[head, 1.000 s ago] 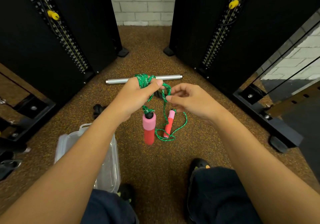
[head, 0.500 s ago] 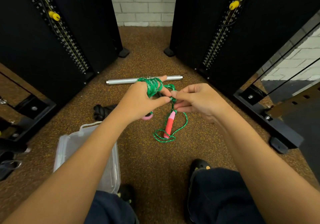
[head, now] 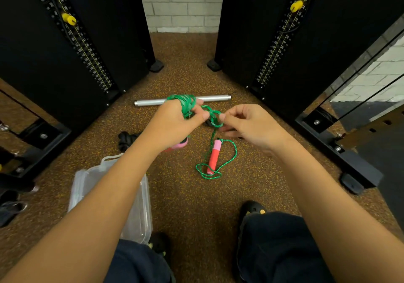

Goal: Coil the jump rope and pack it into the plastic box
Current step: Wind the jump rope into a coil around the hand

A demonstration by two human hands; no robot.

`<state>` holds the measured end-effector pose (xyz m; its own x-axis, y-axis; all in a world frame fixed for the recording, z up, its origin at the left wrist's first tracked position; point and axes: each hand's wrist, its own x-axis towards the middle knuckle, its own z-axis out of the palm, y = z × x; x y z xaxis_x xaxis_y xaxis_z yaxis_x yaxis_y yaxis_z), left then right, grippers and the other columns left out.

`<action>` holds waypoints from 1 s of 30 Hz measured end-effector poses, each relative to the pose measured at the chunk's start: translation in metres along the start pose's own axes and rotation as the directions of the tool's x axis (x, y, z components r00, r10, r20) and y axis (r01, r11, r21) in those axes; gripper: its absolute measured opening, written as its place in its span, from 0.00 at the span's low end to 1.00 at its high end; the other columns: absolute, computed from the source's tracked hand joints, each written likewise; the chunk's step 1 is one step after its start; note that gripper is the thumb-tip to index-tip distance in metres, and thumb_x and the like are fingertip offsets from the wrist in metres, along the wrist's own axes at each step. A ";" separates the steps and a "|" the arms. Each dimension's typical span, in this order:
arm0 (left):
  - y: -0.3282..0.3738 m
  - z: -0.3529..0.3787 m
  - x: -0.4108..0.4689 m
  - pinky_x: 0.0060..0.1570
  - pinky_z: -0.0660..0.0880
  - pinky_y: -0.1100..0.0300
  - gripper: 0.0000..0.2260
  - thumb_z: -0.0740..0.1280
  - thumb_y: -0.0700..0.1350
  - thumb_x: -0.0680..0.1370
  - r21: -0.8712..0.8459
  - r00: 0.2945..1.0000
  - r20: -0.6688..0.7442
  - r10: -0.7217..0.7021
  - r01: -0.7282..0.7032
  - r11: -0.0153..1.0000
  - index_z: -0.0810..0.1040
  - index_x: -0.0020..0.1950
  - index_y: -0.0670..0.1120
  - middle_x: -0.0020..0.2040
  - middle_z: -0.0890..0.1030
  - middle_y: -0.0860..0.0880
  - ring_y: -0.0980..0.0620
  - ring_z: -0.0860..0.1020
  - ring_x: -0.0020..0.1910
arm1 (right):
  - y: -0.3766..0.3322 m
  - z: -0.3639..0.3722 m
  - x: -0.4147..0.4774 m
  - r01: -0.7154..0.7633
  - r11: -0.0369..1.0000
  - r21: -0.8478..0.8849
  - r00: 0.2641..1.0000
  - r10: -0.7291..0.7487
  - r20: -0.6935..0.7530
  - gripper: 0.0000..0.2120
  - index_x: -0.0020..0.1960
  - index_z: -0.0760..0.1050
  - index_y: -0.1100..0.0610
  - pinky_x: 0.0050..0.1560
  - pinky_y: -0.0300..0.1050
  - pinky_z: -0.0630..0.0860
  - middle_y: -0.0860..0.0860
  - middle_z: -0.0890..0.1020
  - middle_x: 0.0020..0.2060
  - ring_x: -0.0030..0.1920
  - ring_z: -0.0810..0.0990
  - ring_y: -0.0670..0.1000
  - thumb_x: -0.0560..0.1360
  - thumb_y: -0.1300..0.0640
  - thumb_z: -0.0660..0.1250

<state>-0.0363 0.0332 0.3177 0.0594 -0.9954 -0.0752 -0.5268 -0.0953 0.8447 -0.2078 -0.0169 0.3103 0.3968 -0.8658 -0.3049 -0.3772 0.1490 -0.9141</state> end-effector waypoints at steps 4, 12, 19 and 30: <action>0.002 -0.006 0.004 0.41 0.68 0.65 0.16 0.62 0.54 0.77 -0.225 0.985 -0.092 -0.146 0.122 0.967 0.80 0.43 0.43 0.29 0.70 0.52 0.55 0.70 0.32 | 0.004 0.003 0.001 0.048 0.961 -0.272 0.992 -0.077 -0.096 0.05 0.40 0.72 0.54 0.36 0.42 0.70 0.49 0.76 0.32 0.32 0.73 0.48 0.74 0.55 0.64; -0.003 -0.007 0.002 0.41 0.72 0.54 0.14 0.64 0.38 0.73 -0.084 1.000 -0.003 0.029 -0.029 0.996 0.78 0.50 0.57 0.45 0.81 0.38 0.49 0.74 0.37 | -0.005 0.004 -0.003 0.124 0.992 -0.002 0.992 -0.124 -0.004 0.06 0.43 0.67 0.53 0.32 0.34 0.71 0.50 0.77 0.30 0.29 0.76 0.47 0.79 0.57 0.59; 0.008 0.010 -0.004 0.54 0.73 0.63 0.10 0.75 0.46 0.67 0.150 0.974 -0.004 0.227 -0.224 0.963 0.81 0.45 0.45 0.48 0.83 0.50 0.56 0.79 0.49 | 0.001 0.008 -0.001 0.199 0.952 -0.232 0.979 -0.203 0.008 0.08 0.40 0.67 0.49 0.28 0.34 0.67 0.43 0.77 0.23 0.25 0.71 0.41 0.77 0.56 0.61; 0.005 -0.008 0.004 0.37 0.70 0.67 0.11 0.58 0.49 0.80 -0.320 0.922 -0.322 -0.215 0.108 0.941 0.75 0.43 0.47 0.35 0.74 0.50 0.61 0.74 0.31 | -0.001 0.004 -0.001 0.129 0.985 -0.115 0.991 -0.123 0.059 0.06 0.43 0.68 0.52 0.33 0.30 0.73 0.48 0.79 0.30 0.29 0.77 0.42 0.79 0.54 0.59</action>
<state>-0.0316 0.0287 0.3260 0.4414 -0.8937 -0.0801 -0.2183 -0.1936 0.9565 -0.2038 -0.0144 0.3105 0.4891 -0.8476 -0.2058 -0.4169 -0.0199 -0.9087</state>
